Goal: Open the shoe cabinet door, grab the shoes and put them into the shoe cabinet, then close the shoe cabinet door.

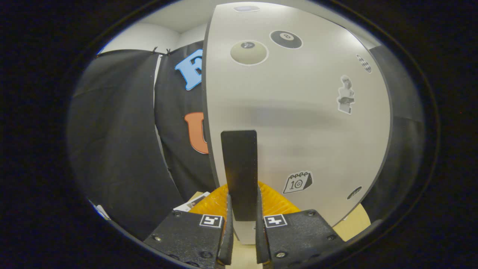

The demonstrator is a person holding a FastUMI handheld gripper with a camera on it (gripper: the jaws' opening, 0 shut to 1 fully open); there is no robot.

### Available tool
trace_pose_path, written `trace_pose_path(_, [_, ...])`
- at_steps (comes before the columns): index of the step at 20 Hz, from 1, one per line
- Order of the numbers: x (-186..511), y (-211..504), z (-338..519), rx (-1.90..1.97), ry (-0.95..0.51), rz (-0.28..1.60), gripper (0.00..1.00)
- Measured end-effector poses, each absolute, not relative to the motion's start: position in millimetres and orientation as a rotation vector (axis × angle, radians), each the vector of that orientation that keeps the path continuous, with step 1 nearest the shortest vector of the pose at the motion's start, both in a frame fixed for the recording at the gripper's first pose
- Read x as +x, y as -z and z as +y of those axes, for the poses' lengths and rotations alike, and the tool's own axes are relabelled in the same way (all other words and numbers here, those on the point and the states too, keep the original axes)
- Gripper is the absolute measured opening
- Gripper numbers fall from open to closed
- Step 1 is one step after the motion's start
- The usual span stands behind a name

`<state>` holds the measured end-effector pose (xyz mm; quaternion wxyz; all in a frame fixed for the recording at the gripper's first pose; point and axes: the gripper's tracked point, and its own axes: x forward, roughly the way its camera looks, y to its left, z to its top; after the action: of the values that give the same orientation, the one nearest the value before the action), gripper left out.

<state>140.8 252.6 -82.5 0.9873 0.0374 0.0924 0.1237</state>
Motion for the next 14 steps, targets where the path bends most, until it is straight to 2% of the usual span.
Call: trace_pose_path(14, [80.2,85.2,214.9,0.07,-0.355,0.16,0.25])
